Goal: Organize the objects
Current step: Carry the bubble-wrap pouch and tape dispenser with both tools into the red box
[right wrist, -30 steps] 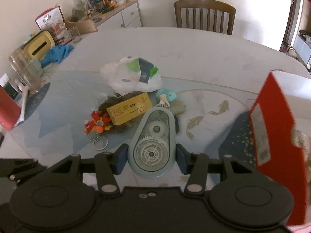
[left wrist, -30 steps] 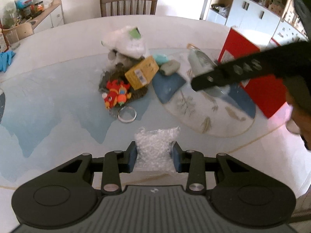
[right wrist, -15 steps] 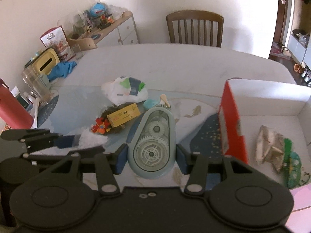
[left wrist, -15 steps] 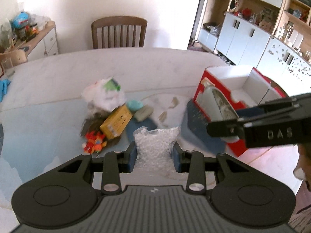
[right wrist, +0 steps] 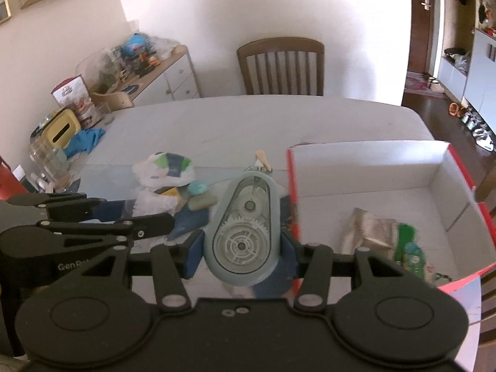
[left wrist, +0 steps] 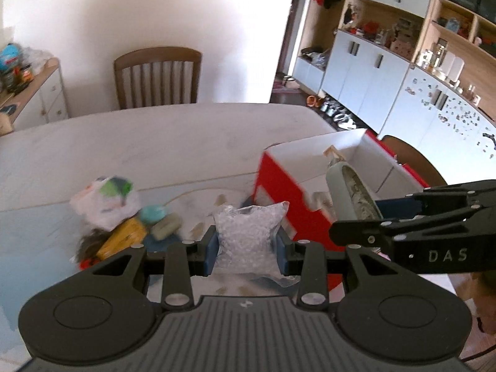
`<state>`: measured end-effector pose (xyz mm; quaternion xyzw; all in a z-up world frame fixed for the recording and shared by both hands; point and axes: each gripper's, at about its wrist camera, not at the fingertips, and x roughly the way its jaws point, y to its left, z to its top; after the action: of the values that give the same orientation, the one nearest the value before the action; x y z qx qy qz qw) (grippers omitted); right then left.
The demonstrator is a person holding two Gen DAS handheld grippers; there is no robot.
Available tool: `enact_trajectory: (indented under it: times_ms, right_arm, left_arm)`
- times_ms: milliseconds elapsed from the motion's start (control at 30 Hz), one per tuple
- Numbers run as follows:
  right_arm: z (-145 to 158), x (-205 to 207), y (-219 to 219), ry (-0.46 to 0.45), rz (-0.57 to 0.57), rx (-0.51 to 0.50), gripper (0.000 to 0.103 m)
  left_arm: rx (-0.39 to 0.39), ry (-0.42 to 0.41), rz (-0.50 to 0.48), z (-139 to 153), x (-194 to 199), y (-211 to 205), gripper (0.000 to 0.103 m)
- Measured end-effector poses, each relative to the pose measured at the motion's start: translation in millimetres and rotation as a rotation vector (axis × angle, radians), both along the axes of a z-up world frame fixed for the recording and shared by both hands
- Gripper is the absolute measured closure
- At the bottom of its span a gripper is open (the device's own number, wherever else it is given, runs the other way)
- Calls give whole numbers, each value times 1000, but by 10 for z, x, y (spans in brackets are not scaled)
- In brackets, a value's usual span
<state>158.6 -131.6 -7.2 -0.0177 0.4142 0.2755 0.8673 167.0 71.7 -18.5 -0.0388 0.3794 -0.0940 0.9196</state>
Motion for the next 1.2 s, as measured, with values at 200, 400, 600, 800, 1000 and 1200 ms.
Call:
enact_trajectory:
  times_ms: [200, 400, 600, 800, 1000, 1200]
  right_arm:
    - [-24, 128, -376, 3, -50, -3, 53]
    - [-65, 291, -787, 3, -97, -10, 53]
    - [-174, 489, -1183, 8, -153, -38, 53]
    - [-329, 659, -1457, 21, -190, -79, 53]
    - [-517, 826, -1521, 45, -181, -119, 53]
    - [-711, 961, -1459, 71, -146, -152, 53]
  left_arm:
    - [13, -10, -44, 32, 178, -422, 67]
    - [24, -16, -80, 36, 392, -825, 67]
    - [34, 1, -102, -36, 608, -1160, 67]
    - [60, 27, -121, -178, 839, -1451, 67]
    - [112, 40, -130, -293, 1119, -1682, 67]
    - [141, 81, -140, -417, 1423, -1877, 67]
